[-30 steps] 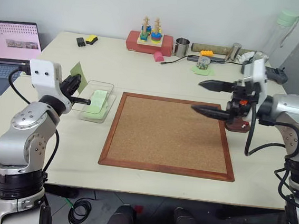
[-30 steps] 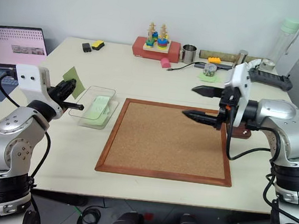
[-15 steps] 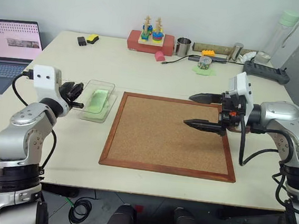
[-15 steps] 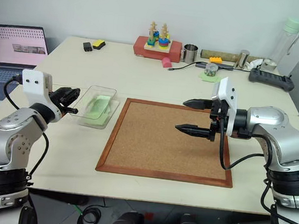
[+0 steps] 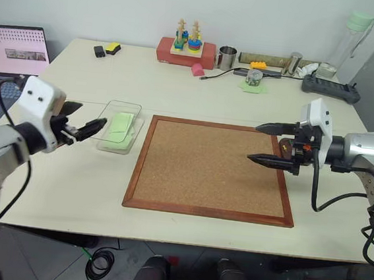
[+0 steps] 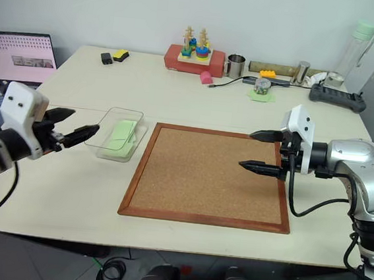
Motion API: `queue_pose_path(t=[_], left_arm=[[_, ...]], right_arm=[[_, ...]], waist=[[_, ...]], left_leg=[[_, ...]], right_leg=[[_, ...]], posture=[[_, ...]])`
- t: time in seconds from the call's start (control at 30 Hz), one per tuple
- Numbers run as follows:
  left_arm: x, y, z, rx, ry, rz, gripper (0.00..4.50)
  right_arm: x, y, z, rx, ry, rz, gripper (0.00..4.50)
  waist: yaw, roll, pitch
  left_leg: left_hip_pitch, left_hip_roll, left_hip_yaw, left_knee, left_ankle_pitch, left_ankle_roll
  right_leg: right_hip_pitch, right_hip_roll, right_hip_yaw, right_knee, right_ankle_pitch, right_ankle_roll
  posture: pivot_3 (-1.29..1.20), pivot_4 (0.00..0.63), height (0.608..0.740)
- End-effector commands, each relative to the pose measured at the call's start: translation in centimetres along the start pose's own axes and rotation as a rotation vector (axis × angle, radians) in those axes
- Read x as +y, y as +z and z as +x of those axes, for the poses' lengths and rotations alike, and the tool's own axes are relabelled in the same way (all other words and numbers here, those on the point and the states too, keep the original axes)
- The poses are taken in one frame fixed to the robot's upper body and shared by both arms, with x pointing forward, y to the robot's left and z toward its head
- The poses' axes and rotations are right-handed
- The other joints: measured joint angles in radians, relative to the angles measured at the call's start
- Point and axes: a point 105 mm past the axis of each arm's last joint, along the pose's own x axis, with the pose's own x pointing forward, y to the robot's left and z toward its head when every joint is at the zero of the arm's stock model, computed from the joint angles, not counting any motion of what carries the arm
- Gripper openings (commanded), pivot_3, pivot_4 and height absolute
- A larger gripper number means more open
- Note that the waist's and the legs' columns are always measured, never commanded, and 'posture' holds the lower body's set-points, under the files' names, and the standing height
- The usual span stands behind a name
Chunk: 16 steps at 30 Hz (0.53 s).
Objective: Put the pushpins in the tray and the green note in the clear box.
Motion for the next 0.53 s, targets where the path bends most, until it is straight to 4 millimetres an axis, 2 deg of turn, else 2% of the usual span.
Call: queue_pose_path(t=[0.03, 0.17, 0.23, 0.37, 0.53], left_arm=[[0.7, 0.0, -3.6, 0.088, -0.045, 0.152, 3.65], [1.5, -3.0, -6.2, 0.205, -0.06, 0.148, 3.65], [1.8, -3.8, -6.9, 0.225, -0.053, 0.143, 3.65], [2.0, -4.0, -7.2, 0.21, -0.046, 0.132, 3.65], [2.1, -3.2, -6.5, 0.151, -0.062, 0.134, 3.65]], right_arm=[[-1.5, -0.9, -3.7, 0.11, -0.082, -0.036, 4.49], [-1.9, -2.5, -6.9, 0.233, -0.118, -0.015, 4.49], [-2.1, -3.1, -8.0, 0.266, -0.142, -0.003, 4.49], [-2.5, -4.2, -9.2, 0.31, -0.178, 0.009, 4.49], [-2.6, -4.5, -9.3, 0.309, -0.185, 0.008, 4.49]], waist=[[-0.003, 0.0, 0.001], [-0.003, 0.001, 0.001], [-0.003, 0.001, 0.001], [-0.004, 0.001, 0.001], [-0.007, 0.001, 0.001]], left_leg=[[0.0, 0.0, 0.0, -0.001, 0.0, 0.0], [0.001, -0.001, 0.002, -0.004, 0.0, 0.0], [0.001, 0.0, 0.002, -0.005, 0.0, 0.0], [0.002, 0.003, 0.002, -0.005, 0.0, 0.0], [0.002, 0.003, 0.002, -0.005, 0.0, 0.0]], right_leg=[[-0.001, 0.0, 0.0, 0.0, 0.0, -0.001], [-0.001, -0.001, 0.001, -0.001, -0.001, -0.003], [-0.001, -0.002, 0.0, -0.001, -0.004, 0.001], [-0.001, -0.002, 0.0, 0.0, -0.005, 0.0], [-0.001, -0.002, 0.0, 0.0, -0.005, 0.0]], posture=[[0.0, 0.15, 0.74], [0.0, 0.15, 0.74], [0.0, 0.15, 0.74], [0.0, 0.15, 0.74], [0.0, 0.15, 0.74]])
